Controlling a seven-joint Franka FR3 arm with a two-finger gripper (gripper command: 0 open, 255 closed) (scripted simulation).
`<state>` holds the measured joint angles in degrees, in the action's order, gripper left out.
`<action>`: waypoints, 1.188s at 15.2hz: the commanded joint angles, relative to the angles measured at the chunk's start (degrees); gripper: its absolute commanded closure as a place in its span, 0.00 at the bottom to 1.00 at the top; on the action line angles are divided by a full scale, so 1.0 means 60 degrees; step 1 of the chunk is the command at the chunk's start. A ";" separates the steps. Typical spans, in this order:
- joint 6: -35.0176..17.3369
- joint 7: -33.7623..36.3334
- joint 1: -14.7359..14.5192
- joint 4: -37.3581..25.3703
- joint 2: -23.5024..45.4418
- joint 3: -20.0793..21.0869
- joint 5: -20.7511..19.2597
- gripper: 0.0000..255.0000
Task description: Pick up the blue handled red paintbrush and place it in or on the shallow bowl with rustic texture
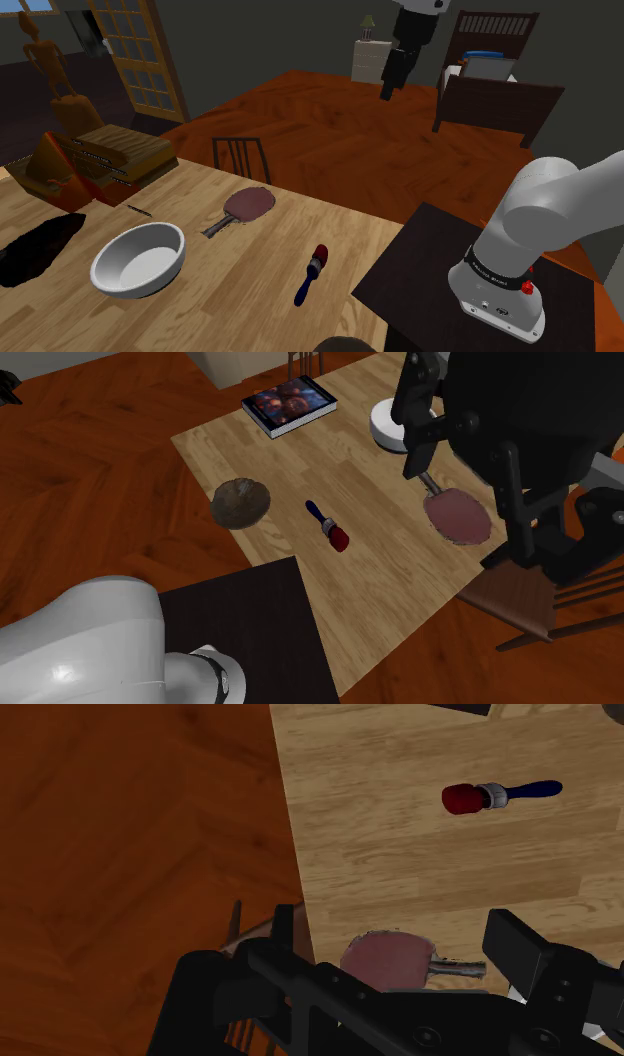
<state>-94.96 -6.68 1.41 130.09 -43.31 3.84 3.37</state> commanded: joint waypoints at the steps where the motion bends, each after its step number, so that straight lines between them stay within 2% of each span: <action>1: 0.0000 0.0000 0.0000 0.0000 0.0000 0.0000 0.0000 0.00; 10: -0.1395 0.3694 0.0279 0.2400 -0.0725 0.2031 0.1082 0.00; 18: -0.2936 0.7108 0.0448 0.3449 -0.0006 0.4247 0.2341 0.00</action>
<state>-111.14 32.82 3.91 150.38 -44.49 27.23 16.31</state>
